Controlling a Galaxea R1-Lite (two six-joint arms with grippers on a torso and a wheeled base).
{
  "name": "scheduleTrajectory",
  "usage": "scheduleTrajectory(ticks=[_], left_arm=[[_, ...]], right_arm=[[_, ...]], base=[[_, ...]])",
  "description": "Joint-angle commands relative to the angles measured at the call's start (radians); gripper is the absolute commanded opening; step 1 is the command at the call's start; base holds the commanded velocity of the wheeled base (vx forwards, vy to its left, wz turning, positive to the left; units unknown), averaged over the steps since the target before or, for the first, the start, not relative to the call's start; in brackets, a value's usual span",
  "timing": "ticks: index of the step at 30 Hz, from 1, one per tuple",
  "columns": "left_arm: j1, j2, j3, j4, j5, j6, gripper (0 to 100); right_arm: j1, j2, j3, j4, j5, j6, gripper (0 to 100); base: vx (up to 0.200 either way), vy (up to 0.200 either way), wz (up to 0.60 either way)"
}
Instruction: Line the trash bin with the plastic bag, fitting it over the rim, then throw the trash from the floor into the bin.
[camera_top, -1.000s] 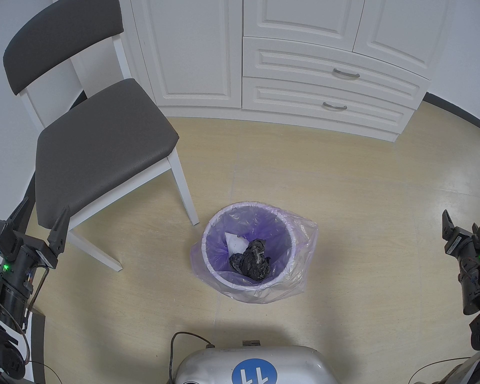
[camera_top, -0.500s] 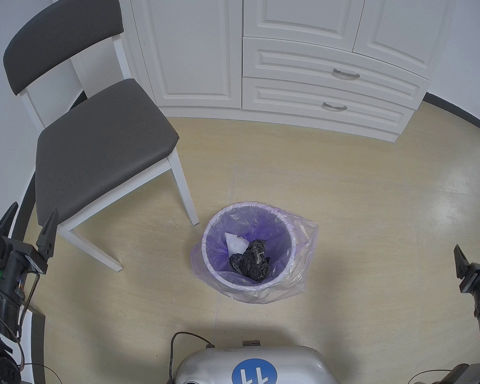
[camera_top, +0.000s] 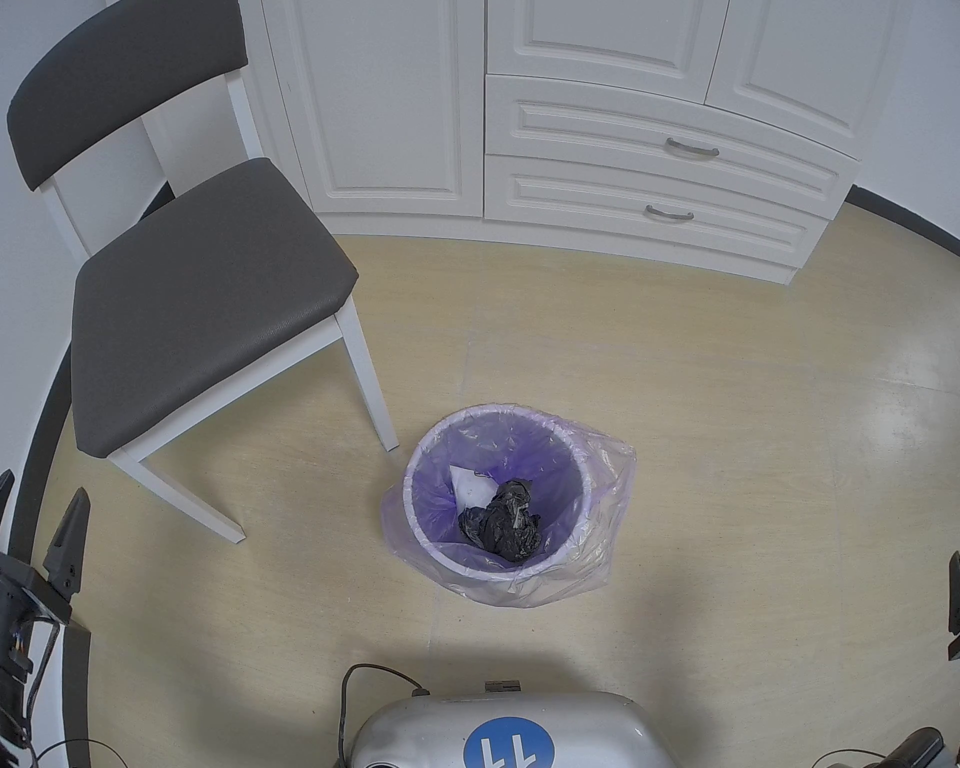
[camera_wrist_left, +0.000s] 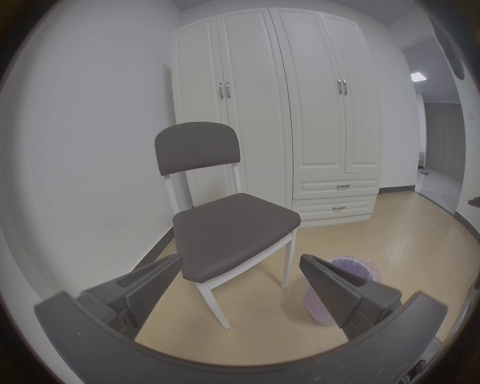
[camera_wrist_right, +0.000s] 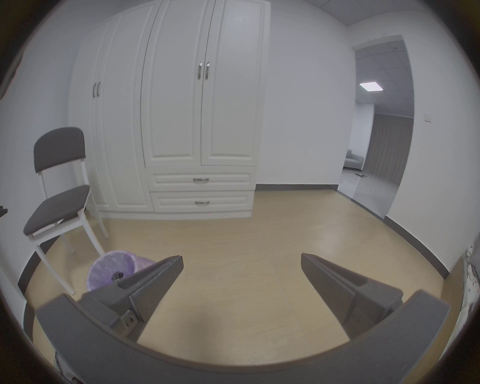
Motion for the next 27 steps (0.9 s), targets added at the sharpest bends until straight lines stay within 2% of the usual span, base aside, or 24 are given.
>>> scheduleTrajectory(ticks=[1, 6, 9, 16, 23, 27], left_arm=[[-0.001, -0.132, 0.017, 0.039, 0.001, -0.02, 100], [-0.001, -0.225, 0.016, 0.122, 0.001, -0.022, 100], [-0.001, -0.317, 0.006, 0.217, -0.001, -0.022, 100], [-0.001, -0.445, 0.008, 0.32, -0.001, -0.022, 100], [-0.001, -0.683, -0.013, 0.527, -0.004, -0.015, 100], [0.031, -0.703, -0.02, 0.536, -0.002, -0.022, 100]], right_arm=[[-0.047, -0.147, 0.019, 0.027, 0.013, 0.001, 100], [-0.065, -0.227, 0.019, 0.113, 0.013, 0.007, 100], [-0.093, -0.287, 0.019, 0.17, 0.026, 0.01, 100], [-0.093, -0.287, 0.019, 0.176, 0.022, 0.06, 100], [-0.095, -0.287, 0.019, 0.174, 0.008, 0.062, 100], [-0.095, -0.287, 0.019, 0.167, -0.009, 0.062, 100]], base=[[0.0, 0.0, 0.0], [0.0, 0.0, 0.0], [0.0, 0.0, 0.0], [0.0, 0.0, 0.0], [0.0, 0.0, 0.0], [0.0, 0.0, 0.0]])
